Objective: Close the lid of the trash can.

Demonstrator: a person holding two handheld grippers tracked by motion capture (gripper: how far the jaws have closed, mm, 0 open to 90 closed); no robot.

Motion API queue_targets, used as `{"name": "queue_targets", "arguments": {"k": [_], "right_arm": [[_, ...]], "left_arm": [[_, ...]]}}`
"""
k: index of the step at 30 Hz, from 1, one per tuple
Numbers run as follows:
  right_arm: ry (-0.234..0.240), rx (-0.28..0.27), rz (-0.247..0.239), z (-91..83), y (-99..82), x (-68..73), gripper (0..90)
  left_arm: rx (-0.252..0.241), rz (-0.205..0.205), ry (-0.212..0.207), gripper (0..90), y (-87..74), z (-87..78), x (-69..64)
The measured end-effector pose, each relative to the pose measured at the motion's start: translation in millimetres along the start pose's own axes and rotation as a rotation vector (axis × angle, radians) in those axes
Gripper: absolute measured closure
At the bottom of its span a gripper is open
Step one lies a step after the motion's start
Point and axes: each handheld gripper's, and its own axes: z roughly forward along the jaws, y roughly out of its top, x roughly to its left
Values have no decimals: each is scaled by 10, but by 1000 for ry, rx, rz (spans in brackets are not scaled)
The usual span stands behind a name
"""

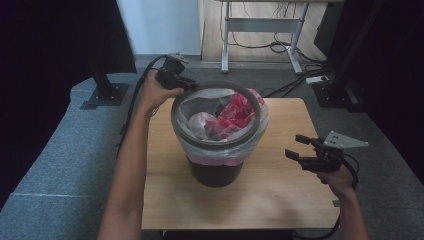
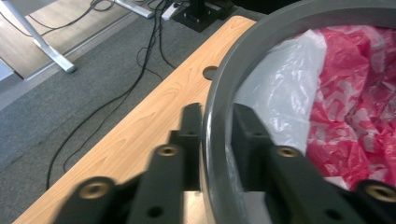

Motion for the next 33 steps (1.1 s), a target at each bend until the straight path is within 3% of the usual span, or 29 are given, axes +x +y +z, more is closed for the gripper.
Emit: {"name": "queue_targets", "arguments": {"k": [4, 6, 13, 16, 18, 25, 33], "right_arm": [[2, 0, 1, 11, -9, 2, 262], [3, 2, 5, 28, -16, 2, 263], [12, 11, 2, 74, 7, 24, 262], [21, 15, -6, 106, 29, 47, 262], [27, 18, -12, 127, 49, 63, 262], [34, 21, -15, 163, 50, 82, 262], [38, 23, -16, 176, 28, 105, 262]], "left_arm": [[-24, 3, -19, 607, -11, -64, -5], [-33, 6, -30, 520, -21, -100, -12], [-54, 36, -32, 417, -101, -262, -66], [-76, 42, -32, 416, -154, -346, -84], [-79, 39, -42, 355, -192, -388, -91], [-71, 39, -23, 323, -358, -507, -118], [-74, 49, -28, 283, -518, -614, -188]]}}
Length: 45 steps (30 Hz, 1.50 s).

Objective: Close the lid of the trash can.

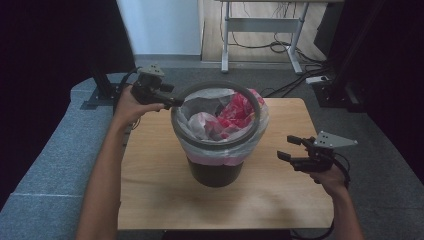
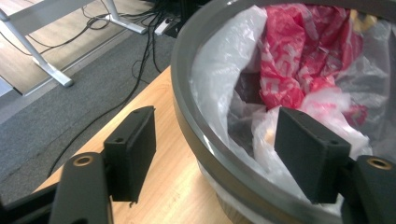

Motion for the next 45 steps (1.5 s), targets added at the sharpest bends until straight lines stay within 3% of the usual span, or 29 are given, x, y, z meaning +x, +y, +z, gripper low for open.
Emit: {"name": "queue_targets", "arguments": {"k": [10, 20, 24, 27, 30, 33, 45], "right_arm": [[6, 8, -3, 12, -18, 7, 262], [2, 12, -4, -32, -38, 28, 262], [0, 12, 1, -38, -54, 21, 262], [2, 15, 3, -34, -63, 17, 262], [-3, 17, 4, -30, -66, 5, 262], [0, 10, 4, -41, -66, 13, 262], [0, 9, 4, -63, -70, 11, 262]], "left_arm": [[-26, 18, -7, 248, -191, -120, -132], [-110, 24, 2, 247, -376, -302, -283], [-122, 24, 12, 238, -405, -335, -294], [-166, 6, 20, 236, -422, -359, -288], [-140, 4, 39, 235, -391, -288, -270], [-145, 4, 40, 231, -376, -280, -269], [-181, -5, 27, 230, -518, -550, -305]]}}
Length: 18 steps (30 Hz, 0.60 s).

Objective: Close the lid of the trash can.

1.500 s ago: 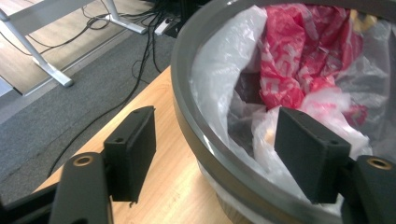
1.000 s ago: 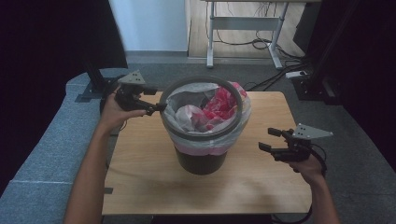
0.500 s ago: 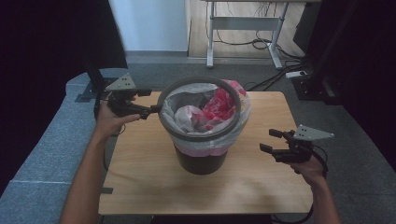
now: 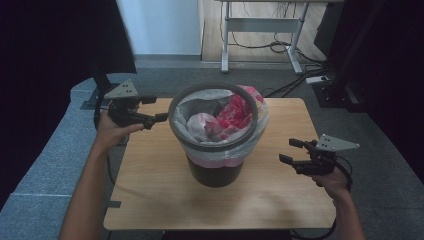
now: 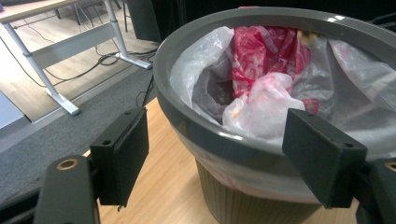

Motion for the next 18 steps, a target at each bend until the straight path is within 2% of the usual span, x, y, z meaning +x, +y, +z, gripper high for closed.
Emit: {"name": "queue_targets", "arguments": {"k": [7, 18], "right_arm": [[1, 0, -5, 4, 22, 15, 262], [-1, 1, 0, 2, -5, 5, 262]], "left_arm": [[-6, -4, -17, 225, -178, -151, -65], [3, -8, -27, 221, -345, -173, -128]]}}
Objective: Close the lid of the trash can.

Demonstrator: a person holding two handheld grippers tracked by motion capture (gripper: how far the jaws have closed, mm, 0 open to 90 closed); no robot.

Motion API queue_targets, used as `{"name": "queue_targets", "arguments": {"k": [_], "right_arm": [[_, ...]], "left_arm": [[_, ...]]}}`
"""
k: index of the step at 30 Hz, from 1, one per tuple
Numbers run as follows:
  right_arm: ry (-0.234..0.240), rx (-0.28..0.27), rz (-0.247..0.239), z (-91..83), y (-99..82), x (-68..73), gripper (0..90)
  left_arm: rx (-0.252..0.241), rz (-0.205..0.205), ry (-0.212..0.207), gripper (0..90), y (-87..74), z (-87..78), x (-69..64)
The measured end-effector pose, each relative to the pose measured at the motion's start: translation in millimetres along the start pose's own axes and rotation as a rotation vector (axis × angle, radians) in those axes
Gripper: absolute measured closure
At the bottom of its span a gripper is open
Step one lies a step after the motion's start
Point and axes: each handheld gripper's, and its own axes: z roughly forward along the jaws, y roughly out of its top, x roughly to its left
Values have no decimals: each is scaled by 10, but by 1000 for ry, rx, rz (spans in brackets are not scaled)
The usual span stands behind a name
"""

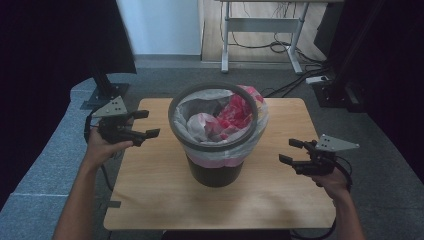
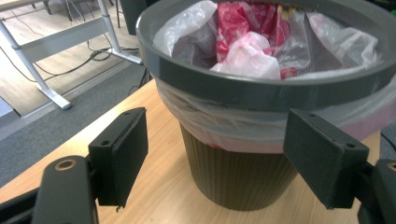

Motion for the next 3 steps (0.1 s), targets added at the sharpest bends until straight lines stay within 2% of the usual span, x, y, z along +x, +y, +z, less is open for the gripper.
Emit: {"name": "queue_targets", "arguments": {"k": [3], "right_arm": [[0, 1, 1, -2, -5, -2, 262]], "left_arm": [[3, -4, 0, 220, -36, 10, 0]]}}
